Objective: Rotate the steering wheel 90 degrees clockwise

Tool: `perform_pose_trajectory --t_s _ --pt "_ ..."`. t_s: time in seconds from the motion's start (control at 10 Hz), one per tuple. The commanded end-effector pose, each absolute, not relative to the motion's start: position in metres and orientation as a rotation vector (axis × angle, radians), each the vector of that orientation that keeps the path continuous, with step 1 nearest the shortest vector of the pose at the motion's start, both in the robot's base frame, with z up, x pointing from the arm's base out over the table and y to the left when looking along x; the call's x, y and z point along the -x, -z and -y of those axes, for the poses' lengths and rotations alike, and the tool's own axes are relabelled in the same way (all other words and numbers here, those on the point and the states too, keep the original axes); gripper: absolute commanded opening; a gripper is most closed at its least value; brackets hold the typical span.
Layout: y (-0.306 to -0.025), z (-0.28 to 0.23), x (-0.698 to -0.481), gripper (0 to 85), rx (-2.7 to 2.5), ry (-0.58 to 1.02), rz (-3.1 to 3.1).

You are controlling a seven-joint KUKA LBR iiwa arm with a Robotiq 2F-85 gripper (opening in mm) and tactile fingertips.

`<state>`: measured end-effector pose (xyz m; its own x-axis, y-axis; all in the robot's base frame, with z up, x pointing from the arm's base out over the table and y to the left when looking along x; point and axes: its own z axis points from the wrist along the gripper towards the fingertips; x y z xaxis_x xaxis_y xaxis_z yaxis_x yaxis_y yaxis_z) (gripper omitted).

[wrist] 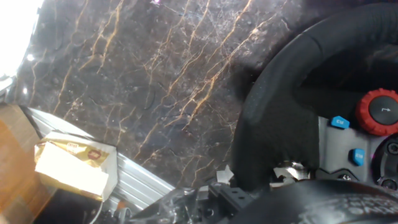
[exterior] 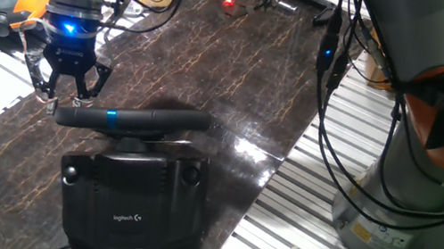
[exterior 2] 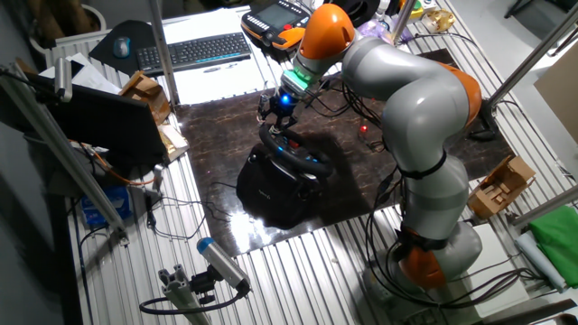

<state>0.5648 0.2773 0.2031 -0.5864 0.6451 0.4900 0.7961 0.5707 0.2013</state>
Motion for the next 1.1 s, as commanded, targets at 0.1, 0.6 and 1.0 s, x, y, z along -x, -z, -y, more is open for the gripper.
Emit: perform_pose_trajectory --t_s 0.1,0.6,1.0 --pt "-0.2024 -0.2795 -0.5658 30.7 1.187 0.574 2.441" --pt "-0.202 -0.2802 -0.5685 29.3 1.225 0.549 2.444" --pt "-0.2031 -0.2815 -0.5677 29.3 1.195 0.579 2.453"
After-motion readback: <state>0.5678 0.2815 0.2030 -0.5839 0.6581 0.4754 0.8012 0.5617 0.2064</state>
